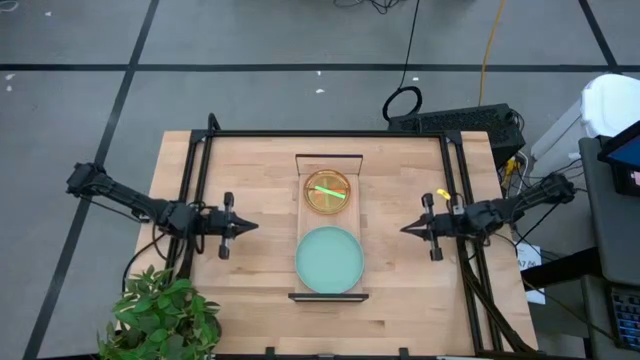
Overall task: Place and stack plates onto a shelf
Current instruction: Return to Home Position
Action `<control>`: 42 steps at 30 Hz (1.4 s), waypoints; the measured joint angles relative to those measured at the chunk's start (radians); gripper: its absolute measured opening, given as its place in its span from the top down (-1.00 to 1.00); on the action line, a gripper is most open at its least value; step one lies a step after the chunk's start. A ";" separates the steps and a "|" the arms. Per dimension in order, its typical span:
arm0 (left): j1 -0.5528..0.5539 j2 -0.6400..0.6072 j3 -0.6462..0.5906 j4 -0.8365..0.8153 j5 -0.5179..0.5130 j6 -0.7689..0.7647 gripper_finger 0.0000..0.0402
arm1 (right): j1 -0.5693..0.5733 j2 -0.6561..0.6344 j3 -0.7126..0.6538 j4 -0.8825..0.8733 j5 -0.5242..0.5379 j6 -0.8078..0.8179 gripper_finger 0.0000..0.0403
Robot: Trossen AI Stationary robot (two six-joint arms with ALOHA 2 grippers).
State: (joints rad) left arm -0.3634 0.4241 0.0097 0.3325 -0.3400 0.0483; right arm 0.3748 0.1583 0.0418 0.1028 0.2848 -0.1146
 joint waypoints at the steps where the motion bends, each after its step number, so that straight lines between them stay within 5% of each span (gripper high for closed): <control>1: 0.000 -0.008 0.000 0.000 0.000 0.000 0.99 | 0.000 -0.021 0.000 -0.009 0.000 -0.010 1.00; 7: 0.000 -0.029 0.000 0.004 -0.001 0.006 0.99 | 0.000 -0.154 0.000 -0.028 -0.031 -0.084 1.00; 22: 0.012 -0.033 0.000 0.013 -0.001 0.024 0.99 | -0.130 -0.156 0.000 -0.036 -0.004 -0.157 1.00; 28: 0.012 -0.033 0.000 0.014 -0.001 0.023 0.99 | -0.234 -0.156 -0.001 -0.058 -0.157 -0.127 1.00; 42: 0.012 -0.033 0.000 0.015 -0.002 0.025 0.99 | -0.355 -0.155 -0.002 -0.093 -0.238 -0.106 1.00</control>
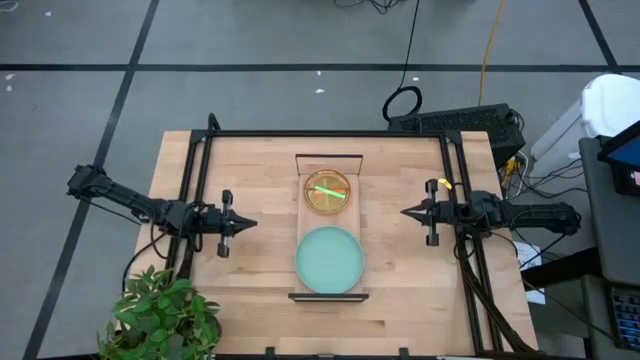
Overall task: Place and stack plates onto a shelf
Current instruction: Return to Home Position
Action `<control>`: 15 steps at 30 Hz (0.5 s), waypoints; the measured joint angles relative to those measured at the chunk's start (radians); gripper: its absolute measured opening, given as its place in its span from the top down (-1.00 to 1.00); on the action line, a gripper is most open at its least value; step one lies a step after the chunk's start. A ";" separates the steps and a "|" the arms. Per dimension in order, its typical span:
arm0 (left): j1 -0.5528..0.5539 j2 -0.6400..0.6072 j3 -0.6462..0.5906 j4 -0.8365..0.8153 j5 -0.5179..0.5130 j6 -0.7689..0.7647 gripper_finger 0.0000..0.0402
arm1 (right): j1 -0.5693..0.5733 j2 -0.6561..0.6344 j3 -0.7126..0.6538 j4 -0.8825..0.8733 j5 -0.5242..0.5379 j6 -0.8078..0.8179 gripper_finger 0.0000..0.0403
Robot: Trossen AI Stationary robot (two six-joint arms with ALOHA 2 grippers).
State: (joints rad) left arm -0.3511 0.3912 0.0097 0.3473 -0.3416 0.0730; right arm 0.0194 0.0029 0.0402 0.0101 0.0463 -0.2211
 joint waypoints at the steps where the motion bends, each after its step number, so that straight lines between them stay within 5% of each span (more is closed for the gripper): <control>1: 0.000 0.000 0.000 0.000 0.000 0.000 0.99 | -0.002 0.000 0.000 0.000 0.000 0.000 1.00; 15: 0.000 -0.008 0.000 -0.007 -0.061 0.064 0.99 | -0.006 0.000 0.000 -0.008 0.001 0.000 1.00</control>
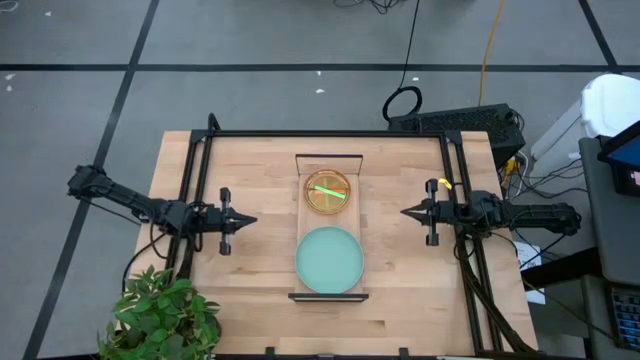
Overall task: Place and stack plates onto a shelf
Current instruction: Return to Home Position
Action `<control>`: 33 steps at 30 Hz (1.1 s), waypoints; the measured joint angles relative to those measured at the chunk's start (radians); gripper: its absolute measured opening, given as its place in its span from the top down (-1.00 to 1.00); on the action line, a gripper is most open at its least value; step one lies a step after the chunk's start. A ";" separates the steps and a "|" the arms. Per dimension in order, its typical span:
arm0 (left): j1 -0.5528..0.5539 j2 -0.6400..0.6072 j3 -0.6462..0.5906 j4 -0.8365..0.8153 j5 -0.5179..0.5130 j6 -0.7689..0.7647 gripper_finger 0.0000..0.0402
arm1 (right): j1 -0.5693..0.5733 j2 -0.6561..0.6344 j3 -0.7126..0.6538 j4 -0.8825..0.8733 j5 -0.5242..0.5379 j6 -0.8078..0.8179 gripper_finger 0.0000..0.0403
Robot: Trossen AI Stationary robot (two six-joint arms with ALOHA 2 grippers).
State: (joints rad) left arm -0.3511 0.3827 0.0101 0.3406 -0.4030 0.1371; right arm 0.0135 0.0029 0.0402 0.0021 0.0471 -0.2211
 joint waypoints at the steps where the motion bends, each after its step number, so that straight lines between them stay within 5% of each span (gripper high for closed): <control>1: 0.000 -0.007 0.000 -0.002 0.000 0.000 0.99 | 0.000 0.000 0.000 0.000 0.000 0.000 1.00; 25: 0.000 -0.354 0.001 -0.281 0.085 -0.027 0.99 | 0.000 0.000 0.000 0.063 0.004 0.000 1.00; 33: 0.000 -0.378 0.002 -0.284 0.073 0.012 0.99 | 0.000 0.000 0.000 0.067 0.004 0.000 1.00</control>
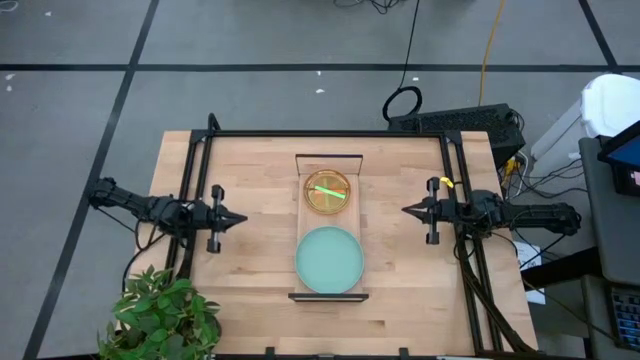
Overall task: Place and stack plates onto a shelf
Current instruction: Return to Home Position
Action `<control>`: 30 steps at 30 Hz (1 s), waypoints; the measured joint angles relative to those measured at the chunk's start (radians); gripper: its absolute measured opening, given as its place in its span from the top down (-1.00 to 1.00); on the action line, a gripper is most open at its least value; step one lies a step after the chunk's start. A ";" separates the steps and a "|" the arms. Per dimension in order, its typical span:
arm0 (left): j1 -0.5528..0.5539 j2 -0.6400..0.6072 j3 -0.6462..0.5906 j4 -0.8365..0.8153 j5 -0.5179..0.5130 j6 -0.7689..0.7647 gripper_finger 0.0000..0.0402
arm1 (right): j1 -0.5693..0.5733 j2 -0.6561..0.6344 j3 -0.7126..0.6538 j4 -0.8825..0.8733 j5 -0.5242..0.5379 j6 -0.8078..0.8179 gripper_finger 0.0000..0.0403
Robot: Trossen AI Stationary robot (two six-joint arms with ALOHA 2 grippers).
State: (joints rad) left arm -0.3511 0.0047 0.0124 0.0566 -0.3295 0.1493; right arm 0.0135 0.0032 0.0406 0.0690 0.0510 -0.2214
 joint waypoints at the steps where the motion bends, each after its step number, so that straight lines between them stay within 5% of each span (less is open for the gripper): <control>1: 0.000 -0.001 0.000 0.001 -0.006 0.001 0.99 | 0.000 0.000 0.000 0.002 0.000 0.000 1.00; 30: 0.006 0.050 -0.001 0.000 -0.010 -0.030 0.92 | 0.000 0.000 0.000 0.009 0.000 0.000 1.00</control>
State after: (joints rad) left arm -0.3454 0.0544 0.0113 0.0570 -0.3394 0.1188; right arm 0.0135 0.0032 0.0406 0.0784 0.0505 -0.2214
